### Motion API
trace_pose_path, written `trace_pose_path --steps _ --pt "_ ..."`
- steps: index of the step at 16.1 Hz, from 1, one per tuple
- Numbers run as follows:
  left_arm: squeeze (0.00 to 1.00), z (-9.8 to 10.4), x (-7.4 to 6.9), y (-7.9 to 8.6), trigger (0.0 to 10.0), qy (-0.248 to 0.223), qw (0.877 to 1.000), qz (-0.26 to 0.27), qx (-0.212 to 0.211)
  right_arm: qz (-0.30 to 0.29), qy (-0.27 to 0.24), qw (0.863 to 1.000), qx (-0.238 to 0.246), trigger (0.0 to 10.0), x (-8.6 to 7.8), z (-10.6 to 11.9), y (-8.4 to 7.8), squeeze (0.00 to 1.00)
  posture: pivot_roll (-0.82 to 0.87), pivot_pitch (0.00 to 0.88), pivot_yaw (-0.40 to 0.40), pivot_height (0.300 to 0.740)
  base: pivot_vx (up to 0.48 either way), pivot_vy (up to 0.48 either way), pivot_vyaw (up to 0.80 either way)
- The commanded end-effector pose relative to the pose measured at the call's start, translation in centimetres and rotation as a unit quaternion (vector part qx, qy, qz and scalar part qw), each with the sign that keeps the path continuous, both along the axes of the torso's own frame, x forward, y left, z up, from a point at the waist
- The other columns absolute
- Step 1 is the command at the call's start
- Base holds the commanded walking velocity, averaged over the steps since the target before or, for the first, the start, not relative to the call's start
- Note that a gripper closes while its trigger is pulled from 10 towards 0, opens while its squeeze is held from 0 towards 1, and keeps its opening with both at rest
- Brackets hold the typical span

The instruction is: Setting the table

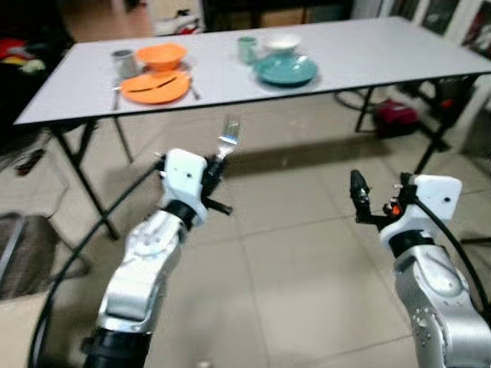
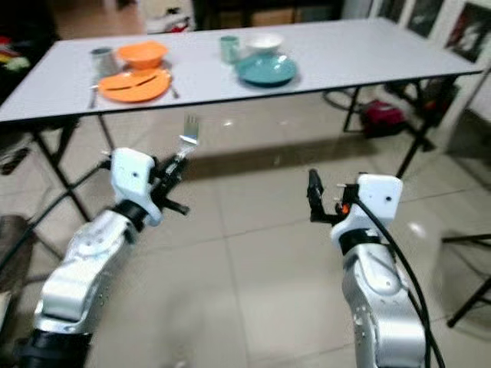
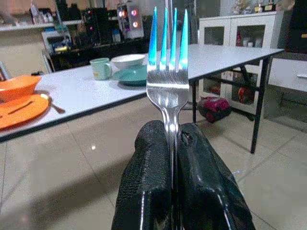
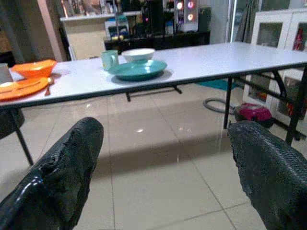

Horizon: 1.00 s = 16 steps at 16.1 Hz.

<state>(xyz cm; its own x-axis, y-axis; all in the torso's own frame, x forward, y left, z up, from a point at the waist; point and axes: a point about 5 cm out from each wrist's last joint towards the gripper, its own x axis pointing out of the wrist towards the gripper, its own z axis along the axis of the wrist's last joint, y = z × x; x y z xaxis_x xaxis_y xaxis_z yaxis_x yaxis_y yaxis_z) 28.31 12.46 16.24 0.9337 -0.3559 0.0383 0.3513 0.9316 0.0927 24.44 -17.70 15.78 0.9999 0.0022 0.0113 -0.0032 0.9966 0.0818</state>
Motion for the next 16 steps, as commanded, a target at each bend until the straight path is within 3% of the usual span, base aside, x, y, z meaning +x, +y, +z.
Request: trace_pose_path --steps 1,4,6,12,16 --pt "0.0 -0.2 -0.1 0.5 10.0 0.005 1.0 0.009 0.004 0.007 0.006 1.0 0.005 10.0 -0.2 -0.2 0.4 0.0 -0.03 0.0 0.026 0.74 0.326 0.0 -0.8" --pt "0.0 -0.5 -0.2 0.4 10.0 0.008 1.0 0.012 0.004 0.01 0.009 1.0 0.006 10.0 -0.1 -0.4 0.6 0.0 -0.02 0.0 0.017 0.74 0.326 0.0 -0.8" --pt "0.0 -0.6 -0.3 0.6 10.0 0.008 1.0 0.025 0.005 0.018 0.01 1.0 -0.002 10.0 0.0 -0.6 0.8 0.0 -0.01 0.0 0.005 0.74 0.324 0.0 0.0" --pt "0.0 -1.0 -1.0 3.3 10.0 -0.003 0.998 0.064 0.02 0.01 0.017 0.998 -0.06 10.0 0.1 -2.1 0.8 0.0 0.01 0.0 -0.014 0.74 0.326 0.0 0.0" --pt "0.0 -1.6 -1.2 3.6 10.0 0.004 0.998 0.062 0.027 0.001 0.024 0.999 -0.026 10.0 -0.4 -2.7 0.1 0.0 0.01 0.0 0.007 0.74 0.337 0.0 0.0"
